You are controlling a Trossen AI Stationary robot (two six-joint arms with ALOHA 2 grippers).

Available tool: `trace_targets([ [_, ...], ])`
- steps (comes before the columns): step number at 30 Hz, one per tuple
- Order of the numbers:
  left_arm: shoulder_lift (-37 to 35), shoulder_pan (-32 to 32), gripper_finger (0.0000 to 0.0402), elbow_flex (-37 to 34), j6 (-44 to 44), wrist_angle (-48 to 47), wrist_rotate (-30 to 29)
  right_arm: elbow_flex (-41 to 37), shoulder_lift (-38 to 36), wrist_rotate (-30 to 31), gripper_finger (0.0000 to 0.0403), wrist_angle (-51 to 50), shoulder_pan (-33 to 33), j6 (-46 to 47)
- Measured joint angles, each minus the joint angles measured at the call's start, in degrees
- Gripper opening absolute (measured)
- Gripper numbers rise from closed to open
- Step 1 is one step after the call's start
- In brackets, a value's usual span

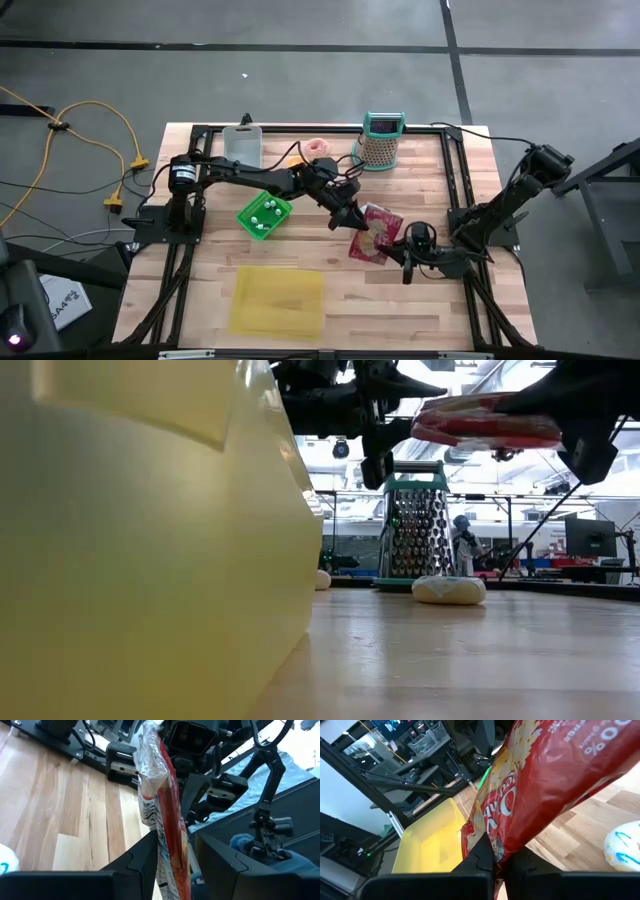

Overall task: Pick & Place Food Item
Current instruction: Put the red bag into the yellow bin

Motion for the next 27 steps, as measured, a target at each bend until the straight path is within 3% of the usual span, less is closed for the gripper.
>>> trace_targets([
  [7,0.00,-0.02,0.0120,0.00,-0.06,0.04,-0.96,0.00,0.00,-0.10,0.0005,-0.05,-0.13,-0.03],
  [16,0.00,-0.02,0.0014,0.00,-0.52,0.04,-1.48,0.00,0.00,0.09,0.0005,-0.07,-0.13,-0.05],
  [27,0.00,-0.04,0.0010,0.00,-0.50,0.10,-1.46,0.00,0.00,-0.20,0.0018,-0.07,-0.13,0.26],
])
